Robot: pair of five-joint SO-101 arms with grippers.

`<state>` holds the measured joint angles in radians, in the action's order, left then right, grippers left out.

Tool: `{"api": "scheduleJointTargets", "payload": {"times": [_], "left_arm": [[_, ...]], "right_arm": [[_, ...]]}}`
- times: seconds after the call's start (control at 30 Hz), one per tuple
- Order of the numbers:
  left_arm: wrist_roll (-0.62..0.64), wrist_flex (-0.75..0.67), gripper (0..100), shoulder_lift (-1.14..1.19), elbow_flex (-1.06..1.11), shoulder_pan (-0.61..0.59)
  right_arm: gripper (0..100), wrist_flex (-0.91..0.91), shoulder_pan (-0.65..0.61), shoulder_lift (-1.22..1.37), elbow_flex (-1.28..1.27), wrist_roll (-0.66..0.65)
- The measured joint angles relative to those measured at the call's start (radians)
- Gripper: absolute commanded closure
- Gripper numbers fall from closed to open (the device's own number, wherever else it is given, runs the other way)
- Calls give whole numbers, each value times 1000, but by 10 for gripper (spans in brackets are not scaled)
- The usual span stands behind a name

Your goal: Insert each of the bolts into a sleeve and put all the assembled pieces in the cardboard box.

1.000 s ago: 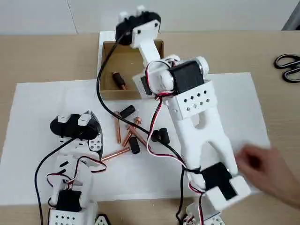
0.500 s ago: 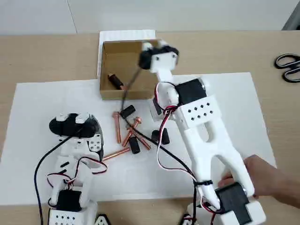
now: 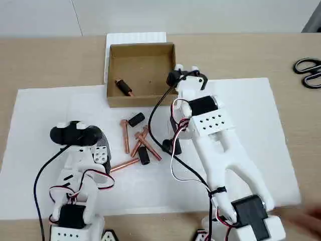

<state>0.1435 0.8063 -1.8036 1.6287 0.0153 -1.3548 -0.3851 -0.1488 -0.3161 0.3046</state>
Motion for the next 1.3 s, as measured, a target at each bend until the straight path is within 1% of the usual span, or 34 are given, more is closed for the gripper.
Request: {"api": "scheduleJointTargets", "payload": {"times": [0.33, 0.6, 0.87, 1.3], "left_arm": [[0, 0, 994, 0, 0, 0], [0, 0, 994, 0, 0, 0], [0, 0, 994, 0, 0, 0], [0, 0, 994, 0, 0, 0]], "right_arm": [[808, 8, 0, 3, -12, 2], [808, 64, -3, 144, -12, 3], [808, 91, -100, 167, -12, 3], [808, 92, -104, 169, -12, 3]]}}
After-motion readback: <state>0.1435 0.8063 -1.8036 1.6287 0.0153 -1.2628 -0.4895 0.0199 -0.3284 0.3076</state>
